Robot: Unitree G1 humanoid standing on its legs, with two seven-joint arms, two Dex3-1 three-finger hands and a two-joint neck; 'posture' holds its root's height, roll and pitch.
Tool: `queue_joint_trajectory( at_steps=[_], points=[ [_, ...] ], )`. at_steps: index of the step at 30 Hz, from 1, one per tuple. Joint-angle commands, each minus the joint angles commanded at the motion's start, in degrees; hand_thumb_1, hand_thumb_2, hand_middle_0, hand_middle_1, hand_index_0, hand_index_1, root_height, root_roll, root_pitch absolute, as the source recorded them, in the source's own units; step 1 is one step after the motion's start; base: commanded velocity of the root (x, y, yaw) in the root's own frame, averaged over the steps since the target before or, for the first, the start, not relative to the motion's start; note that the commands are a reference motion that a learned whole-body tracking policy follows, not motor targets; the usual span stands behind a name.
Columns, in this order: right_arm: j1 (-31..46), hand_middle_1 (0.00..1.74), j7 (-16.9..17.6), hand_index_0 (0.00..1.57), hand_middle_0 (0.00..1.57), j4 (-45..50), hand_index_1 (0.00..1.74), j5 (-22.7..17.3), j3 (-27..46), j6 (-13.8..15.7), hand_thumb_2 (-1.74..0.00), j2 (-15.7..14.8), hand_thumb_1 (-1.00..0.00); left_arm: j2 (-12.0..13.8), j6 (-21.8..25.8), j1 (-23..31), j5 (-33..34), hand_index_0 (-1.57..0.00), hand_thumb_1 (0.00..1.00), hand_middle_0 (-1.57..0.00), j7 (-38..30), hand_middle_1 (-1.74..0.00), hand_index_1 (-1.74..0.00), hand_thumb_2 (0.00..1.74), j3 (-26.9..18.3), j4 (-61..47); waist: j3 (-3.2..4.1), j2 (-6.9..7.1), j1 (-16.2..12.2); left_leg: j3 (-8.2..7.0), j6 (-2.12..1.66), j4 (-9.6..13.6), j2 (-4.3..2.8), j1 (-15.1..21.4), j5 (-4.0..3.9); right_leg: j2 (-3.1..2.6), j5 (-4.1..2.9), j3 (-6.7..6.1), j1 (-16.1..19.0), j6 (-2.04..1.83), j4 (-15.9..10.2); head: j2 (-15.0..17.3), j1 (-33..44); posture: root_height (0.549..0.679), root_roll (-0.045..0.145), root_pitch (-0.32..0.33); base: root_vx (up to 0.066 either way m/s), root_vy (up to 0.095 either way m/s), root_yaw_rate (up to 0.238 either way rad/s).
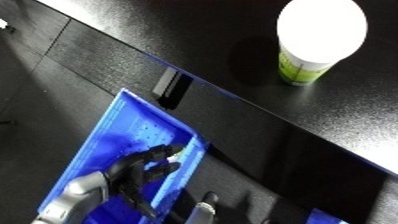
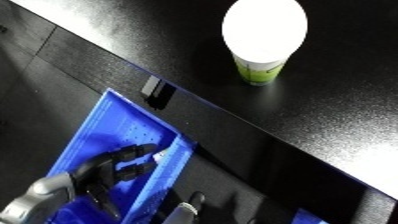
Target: Pick up the object and place it into the box
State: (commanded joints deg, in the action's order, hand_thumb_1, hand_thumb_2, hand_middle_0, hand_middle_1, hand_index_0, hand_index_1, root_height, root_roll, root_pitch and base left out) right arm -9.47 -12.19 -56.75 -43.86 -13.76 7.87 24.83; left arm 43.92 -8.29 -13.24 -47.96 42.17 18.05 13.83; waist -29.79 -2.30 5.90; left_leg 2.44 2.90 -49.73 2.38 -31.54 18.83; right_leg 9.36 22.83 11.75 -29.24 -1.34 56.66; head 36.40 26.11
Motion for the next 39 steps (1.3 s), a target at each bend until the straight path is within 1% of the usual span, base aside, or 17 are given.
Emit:
queue_joint_trajectory(
  at_steps=[2, 4, 6, 7, 9, 10, 14, 16, 20, 23, 26, 28, 31, 35, 39],
  points=[
    [0.4, 0.0, 0.0, 0.0, 0.0, 0.0, 0.0, -0.7, 0.1, 0.0, 0.0, 0.3, 0.0, 1.9, -3.1, -0.2, -3.2, 0.0, 0.0, 0.0, 3.5, 0.0, 0.0, 0.0, -0.3, -5.8, 0.0, -0.25, 0.1, 0.13, -0.01, 0.0, 0.17, -0.1, 0.04, 0.06, -0.01, -0.01, 0.0, 0.0, 0.0, -1.0, -0.7, 0.611, 0.03, -0.001, -0.003, 0.007, 0.081],
    [0.6, 0.0, 0.0, 0.0, 0.0, -0.1, 0.0, -1.4, 0.1, -0.1, 0.0, 0.5, 0.0, 3.2, -5.4, -0.7, -7.2, 0.0, 0.0, 0.0, 6.2, 0.0, 0.0, 0.0, -0.7, -11.4, 0.0, -0.48, 0.3, 0.24, -0.01, 0.0, 0.35, -0.2, 0.1, 0.12, -0.03, -0.02, 0.0, 0.01, 0.1, -1.5, -1.7, 0.611, 0.029, -0.001, -0.008, 0.0, 0.089],
    [0.6, 0.0, 0.0, 0.0, 0.0, -0.5, 0.0, -2.1, 0.2, 0.0, 0.0, 0.5, 0.0, 3.5, -7.3, -1.4, -11.8, 0.0, 0.0, 0.0, 7.7, 0.0, 0.0, 0.0, -1.1, -16.8, 0.0, -0.65, 0.5, 0.38, 0.0, -0.1, 0.53, -0.3, 0.17, 0.18, -0.09, 0.0, -0.1, 0.0, 0.2, -2.2, -2.8, 0.61, 0.027, -0.001, -0.013, -0.018, 0.097],
    [0.5, 0.0, -0.1, 0.0, 0.0, -0.8, 0.0, -2.4, 0.2, 0.1, 0.0, 0.3, 0.0, 3.3, -8.1, -1.8, -14.1, 0.0, 0.0, 0.0, 8.3, 0.0, 0.0, 0.0, -1.3, -19.0, 0.0, -0.66, 0.7, 0.48, 0.0, -0.1, 0.59, -0.2, 0.21, 0.19, -0.11, 0.03, -0.1, 0.0, 0.2, -2.6, -3.4, 0.61, 0.026, -0.001, -0.013, -0.034, 0.093],
    [0.4, 0.0, -0.4, 0.0, 0.0, -1.6, 0.0, -2.9, 0.2, 0.6, 0.0, -0.2, 0.0, 2.0, -9.5, -2.4, -18.8, 0.0, 0.0, 0.0, 8.8, 0.0, 0.0, 0.0, -2.1, -22.3, 0.0, -0.57, 1.0, 0.7, -0.03, 0.0, 0.69, -0.1, 0.26, 0.13, -0.16, 0.11, -0.1, 0.02, 0.2, -3.1, -4.3, 0.61, 0.024, -0.002, -0.01, -0.043, 0.079],
    [0.3, 0.0, -0.7, 0.0, 0.0, -2.1, 0.0, -3.2, 0.2, 0.8, 0.0, -0.5, 0.0, 0.9, -10.1, -2.7, -21.4, 0.0, 0.0, 0.0, 8.8, 0.0, 0.0, 0.0, -2.5, -23.4, 0.0, -0.43, 1.1, 0.82, -0.06, 0.1, 0.72, 0.1, 0.29, 0.06, -0.18, 0.14, 0.0, 0.05, 0.1, -3.4, -4.6, 0.61, 0.023, -0.002, -0.005, -0.048, 0.069],
    [-0.2, 0.0, -1.8, 0.0, 0.0, -3.9, 0.0, -3.9, 0.4, 1.3, 0.0, -2.1, 0.0, -4.3, -11.1, -4.5, -31.5, 0.0, 0.0, 0.0, 6.0, 0.0, 0.0, 0.0, -4.0, -25.7, 0.0, 0.55, 1.4, 1.19, -0.2, 0.5, 0.87, 0.8, 0.39, -0.25, -0.3, 0.15, 0.5, 0.24, -0.2, -4.0, -4.5, 0.611, 0.02, -0.007, 0.009, -0.052, 0.053],
    [-0.4, 0.0, -2.2, 0.0, 0.0, -4.6, 0.0, -4.1, 0.4, 1.5, 0.0, -2.9, 0.0, -6.6, -11.1, -5.6, -35.5, 0.0, 0.0, 0.0, 5.0, 0.0, 0.0, 0.0, -4.9, -26.1, 0.0, 1.11, 1.5, 1.3, -0.22, 0.7, 0.91, 1.1, 0.5, -0.37, -0.33, 0.15, 0.8, 0.36, -0.4, -3.9, -4.6, 0.611, 0.019, -0.01, 0.022, -0.054, 0.028],
    [-0.4, 0.0, -2.8, 0.0, 0.0, -5.1, 0.0, -3.9, 0.4, 1.6, 0.0, -4.0, 0.0, -10.5, -10.3, -7.5, -39.9, 0.0, 0.0, 0.0, 3.9, 0.0, 0.0, 0.0, -7.2, -26.7, 0.0, 2.02, 1.4, 1.34, -0.33, 0.9, 0.86, 1.6, 0.61, -0.65, -0.22, 0.08, 1.0, 0.67, -0.4, -3.7, -4.0, 0.61, 0.017, -0.014, 0.016, -0.022, -0.034],
    [-0.3, 0.0, -3.1, 0.0, 0.0, -5.0, 0.0, -3.4, 0.6, 1.4, 0.0, -4.6, 0.0, -12.8, -7.9, -8.8, -41.3, 0.0, 0.0, 0.0, 0.9, 0.0, 0.0, 0.0, -9.1, -27.5, 0.0, 2.38, 1.1, 1.33, -0.38, 1.3, 0.83, 2.0, 0.56, -0.83, -0.11, -0.1, 1.1, 0.89, -0.4, -3.9, -3.8, 0.611, 0.017, -0.017, 0.022, 0.008, -0.055],
    [0.1, 0.0, -3.6, 0.0, 0.0, -4.6, 0.0, -3.0, 1.0, 0.9, 0.0, -5.0, 0.0, -13.7, -3.1, -10.1, -39.3, 0.0, 0.0, 0.0, -3.5, 0.0, 0.0, 0.0, -11.7, -27.7, 0.0, 2.54, 0.9, 1.17, -0.45, 1.4, 0.7, 2.3, 0.57, -0.81, -0.04, -0.23, 1.1, 1.0, -0.4, -3.8, -4.0, 0.611, 0.018, -0.018, 0.015, 0.015, -0.056],
    [0.6, 0.0, -3.7, 0.0, 0.0, -3.9, 0.0, -2.7, 1.3, 0.4, 0.0, -5.2, 0.0, -13.4, 1.2, -10.5, -34.5, 0.0, 0.0, 0.0, -7.6, 0.0, 0.0, 0.0, -13.7, -27.6, 0.0, 2.56, 0.9, 1.07, -0.53, 1.5, 0.65, 2.4, 0.56, -0.73, -0.01, -0.29, 1.1, 1.01, -0.4, -3.8, -5.1, 0.611, 0.018, -0.02, 0.014, 0.022, -0.051],
    [1.5, 0.0, -3.7, 0.0, 0.0, -2.8, 0.0, -2.3, 2.0, -0.5, 0.0, -5.4, 0.0, -13.0, 6.3, -10.2, -26.4, 0.0, 0.0, 0.0, -13.5, 0.0, 0.0, 0.0, -16.8, -26.9, 0.0, 2.31, 0.9, 1.06, -0.61, 1.5, 0.81, 2.5, 0.44, -0.58, 0.02, -0.38, 1.3, 0.99, -0.3, -3.6, -6.6, 0.611, 0.02, -0.022, 0.019, 0.03, -0.022],
    [2.0, 0.0, -4.7, 0.0, 0.0, -2.6, 0.0, -1.7, 2.6, -1.1, 0.0, -5.4, 0.0, -13.0, 9.6, -10.1, -19.5, 0.0, 0.0, 0.0, -19.1, 0.0, 0.0, 0.0, -20.6, -24.7, 0.0, 1.82, 0.9, 0.99, -0.56, 1.5, 1.14, 2.6, 0.37, -0.41, 0.05, -0.66, 1.2, 0.99, -0.1, -3.3, -7.9, 0.61, 0.022, -0.026, 0.017, 0.034, -0.034],
    [1.6, 0.0, -5.4, 0.0, 0.0, -3.0, 0.0, -1.9, 2.5, -1.0, 0.0, -5.3, 0.0, -12.8, 11.4, -10.9, -12.1, 0.0, 0.0, 0.0, -24.9, 0.0, 0.0, 0.0, -21.7, -23.1, 0.0, 1.56, 0.5, 0.78, -0.56, 1.3, 1.23, 2.5, 0.29, -0.41, 0.08, -0.94, 0.8, 1.03, 0.2, -3.2, -9.0, 0.61, 0.023, -0.028, 0.012, 0.024, -0.072]
  ],
)
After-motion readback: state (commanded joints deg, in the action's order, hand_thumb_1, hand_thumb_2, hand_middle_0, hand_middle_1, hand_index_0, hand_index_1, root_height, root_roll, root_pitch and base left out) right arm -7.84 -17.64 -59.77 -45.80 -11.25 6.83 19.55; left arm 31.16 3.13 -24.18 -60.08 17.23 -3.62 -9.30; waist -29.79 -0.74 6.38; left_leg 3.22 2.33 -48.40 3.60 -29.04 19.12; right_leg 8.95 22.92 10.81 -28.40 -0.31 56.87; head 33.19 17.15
